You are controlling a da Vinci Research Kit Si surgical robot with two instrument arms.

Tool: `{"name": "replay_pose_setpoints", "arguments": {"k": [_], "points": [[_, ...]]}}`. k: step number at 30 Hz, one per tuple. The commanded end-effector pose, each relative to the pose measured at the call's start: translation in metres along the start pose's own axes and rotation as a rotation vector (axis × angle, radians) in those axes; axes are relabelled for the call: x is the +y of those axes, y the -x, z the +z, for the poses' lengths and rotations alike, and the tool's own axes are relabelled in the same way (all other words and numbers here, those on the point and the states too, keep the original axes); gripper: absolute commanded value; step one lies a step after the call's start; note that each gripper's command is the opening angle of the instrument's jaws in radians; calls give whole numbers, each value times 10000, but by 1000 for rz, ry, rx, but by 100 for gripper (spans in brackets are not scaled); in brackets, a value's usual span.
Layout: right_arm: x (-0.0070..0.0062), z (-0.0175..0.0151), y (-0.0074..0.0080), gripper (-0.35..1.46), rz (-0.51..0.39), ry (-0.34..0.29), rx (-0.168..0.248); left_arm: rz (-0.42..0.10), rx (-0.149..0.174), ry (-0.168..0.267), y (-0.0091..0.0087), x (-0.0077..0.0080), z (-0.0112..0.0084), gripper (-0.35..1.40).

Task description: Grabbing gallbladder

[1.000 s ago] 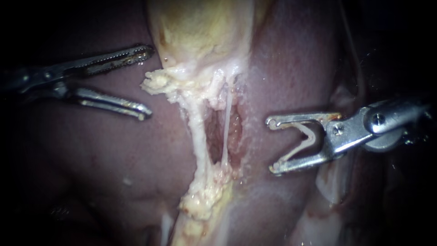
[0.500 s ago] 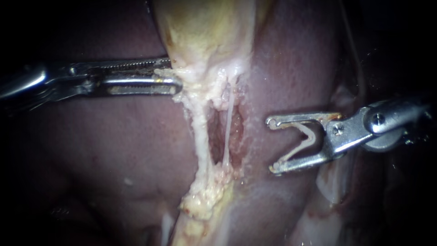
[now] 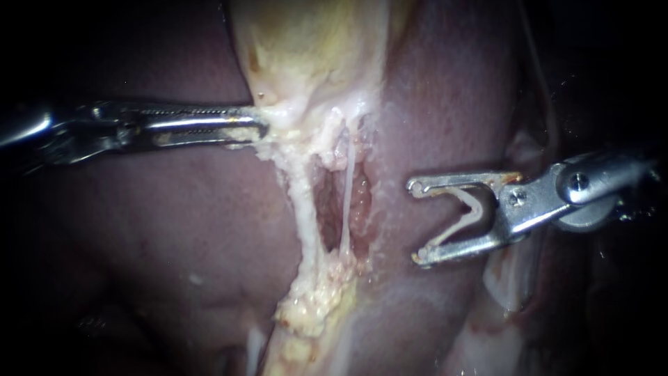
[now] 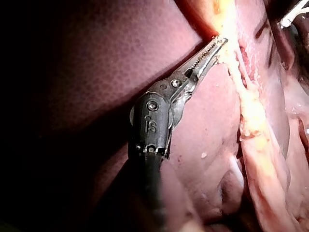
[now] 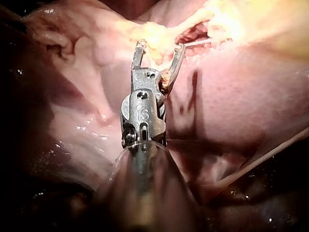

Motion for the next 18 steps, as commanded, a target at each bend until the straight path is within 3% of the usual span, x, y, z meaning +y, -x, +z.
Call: {"name": "replay_pose_setpoints", "arguments": {"k": [1,6,9,18], "points": [[0,-1,-1,50,0,0,0,14,0,6,-10,-2,-5,-35],[0,-1,-1,50,1,0,0,173,-11,22,-48,-9,-30,-35],[1,-1,-1,50,1,0,0,229,-13,31,-62,-13,-41,-35],[1,-2,-1,50,1,-1,1,237,-15,24,-68,-19,-48,-35]]}}
